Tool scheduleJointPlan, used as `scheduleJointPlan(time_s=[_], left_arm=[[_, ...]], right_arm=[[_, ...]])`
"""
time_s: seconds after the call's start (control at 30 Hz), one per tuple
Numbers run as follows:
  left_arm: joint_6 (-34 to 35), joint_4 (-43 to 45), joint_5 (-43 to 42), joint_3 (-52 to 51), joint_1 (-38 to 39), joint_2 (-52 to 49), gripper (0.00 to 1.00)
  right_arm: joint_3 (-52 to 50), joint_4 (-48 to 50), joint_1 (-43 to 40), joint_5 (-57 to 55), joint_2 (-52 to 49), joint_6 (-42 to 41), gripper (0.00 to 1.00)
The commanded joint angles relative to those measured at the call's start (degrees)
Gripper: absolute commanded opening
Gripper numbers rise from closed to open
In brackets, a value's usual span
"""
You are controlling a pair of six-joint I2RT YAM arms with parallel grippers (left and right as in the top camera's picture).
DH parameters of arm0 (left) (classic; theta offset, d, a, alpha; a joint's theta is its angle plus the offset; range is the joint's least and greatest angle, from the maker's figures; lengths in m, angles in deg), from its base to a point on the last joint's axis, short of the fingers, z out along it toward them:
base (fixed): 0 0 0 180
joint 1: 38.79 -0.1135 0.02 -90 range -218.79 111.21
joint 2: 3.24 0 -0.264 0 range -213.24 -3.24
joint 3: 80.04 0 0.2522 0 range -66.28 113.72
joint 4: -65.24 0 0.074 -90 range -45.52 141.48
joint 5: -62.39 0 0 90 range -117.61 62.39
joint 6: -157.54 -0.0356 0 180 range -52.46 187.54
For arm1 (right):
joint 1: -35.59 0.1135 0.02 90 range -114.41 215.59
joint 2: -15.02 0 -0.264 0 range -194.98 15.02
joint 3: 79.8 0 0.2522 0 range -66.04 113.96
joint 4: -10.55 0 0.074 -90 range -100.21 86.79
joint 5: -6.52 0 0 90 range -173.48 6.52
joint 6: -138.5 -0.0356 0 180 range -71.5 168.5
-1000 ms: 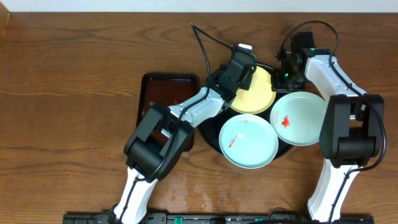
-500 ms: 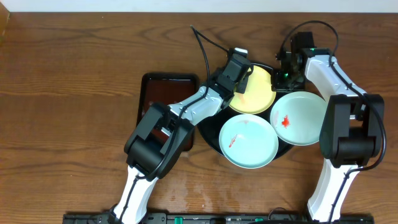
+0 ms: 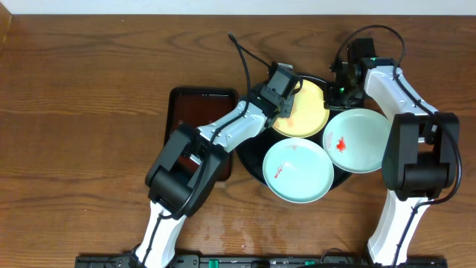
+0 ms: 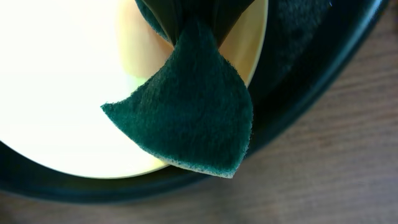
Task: Clean dirty plates on tray and stack at the side
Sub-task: 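Scrub the yellow plate surface with the sponge in left gripper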
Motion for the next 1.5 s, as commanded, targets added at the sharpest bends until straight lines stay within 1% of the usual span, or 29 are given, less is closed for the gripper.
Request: scheduleJointPlan(time_s=[0.0,0.23,0.4,0.47,0.57,0.67,0.83,1.03,1.33,1.47], left_arm=[[2.5,-2.6,-4.7,-0.8,-0.2,2.0,0.08],[8.5,-7.0,-10.4,-0.8,-0.2,4.0,0.08],[11.0,-10.0,-11.1,-0.8,-0.2,4.0,0.08],[11.3,-10.0,-13.0,-0.8,-0.2,4.0,0.08],[14.2,-9.9,-15.5,-0.8,-0.2,4.0,0.08],[16.9,-9.8,-15.6,-0.8,0.0,4.0,0.08],[19.5,-8.4,-15.6,-0.8,0.2,4.0,0.08],[19.8,-6.5,-16.4,-0.8,0.4,4.0,0.08],[19.1,-6.7,-15.7,-0.9,1.6,3.2,0.08],[19.0,-6.5,-10.3,-0.9,1.8,2.9,0.08]], right_arm=[[-0.5,-0.1,0.3,-1.6,0.2,-1.6,0.01],[-0.5,-0.3,0.3,-1.6,0.2,-1.6,0.01],[-0.5,-0.3,0.3,-1.6,0.2,-1.6,0.01],[-0.5,-0.3,0.3,-1.6,0.2,-1.6,0.01],[-0.5,-0.3,0.3,-1.6,0.2,-1.6,0.01],[-0.5,-0.3,0.3,-1.6,0.2,-1.6,0.01],[-0.5,-0.4,0.3,-1.2,0.2,-1.6,0.01],[-0.5,-0.4,0.3,-1.2,0.2,-1.6,0.01],[-0.5,-0.4,0.3,-1.2,0.2,-1.6,0.01],[-0.5,-0.4,0.3,-1.2,0.2,-1.6,0.01]])
